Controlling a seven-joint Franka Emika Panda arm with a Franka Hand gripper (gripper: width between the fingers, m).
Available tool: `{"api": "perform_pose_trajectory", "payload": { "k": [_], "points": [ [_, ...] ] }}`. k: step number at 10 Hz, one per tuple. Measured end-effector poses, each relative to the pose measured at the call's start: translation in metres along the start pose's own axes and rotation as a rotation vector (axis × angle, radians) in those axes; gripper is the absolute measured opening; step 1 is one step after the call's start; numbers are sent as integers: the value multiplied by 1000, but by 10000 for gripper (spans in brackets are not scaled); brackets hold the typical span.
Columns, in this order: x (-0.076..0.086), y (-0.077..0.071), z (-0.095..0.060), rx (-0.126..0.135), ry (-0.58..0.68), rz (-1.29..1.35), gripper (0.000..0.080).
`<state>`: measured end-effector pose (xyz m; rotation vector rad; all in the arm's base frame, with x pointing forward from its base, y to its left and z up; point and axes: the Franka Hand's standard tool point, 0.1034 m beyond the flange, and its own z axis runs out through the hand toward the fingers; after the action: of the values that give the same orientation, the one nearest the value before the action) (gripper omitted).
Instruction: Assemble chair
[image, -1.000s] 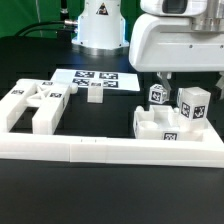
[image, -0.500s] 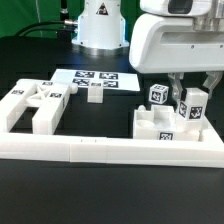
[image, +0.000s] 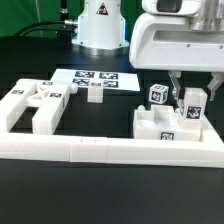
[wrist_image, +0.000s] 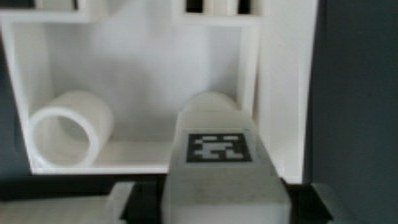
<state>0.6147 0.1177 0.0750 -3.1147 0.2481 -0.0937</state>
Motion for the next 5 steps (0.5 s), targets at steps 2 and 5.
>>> {"api": "perform_pose_trajectory", "payload": {
  "k": [2, 5],
  "points": [
    [1, 5, 0, -4, 0, 141, 285],
    [4, 13, -1, -20, 10, 323, 285]
  ]
}}
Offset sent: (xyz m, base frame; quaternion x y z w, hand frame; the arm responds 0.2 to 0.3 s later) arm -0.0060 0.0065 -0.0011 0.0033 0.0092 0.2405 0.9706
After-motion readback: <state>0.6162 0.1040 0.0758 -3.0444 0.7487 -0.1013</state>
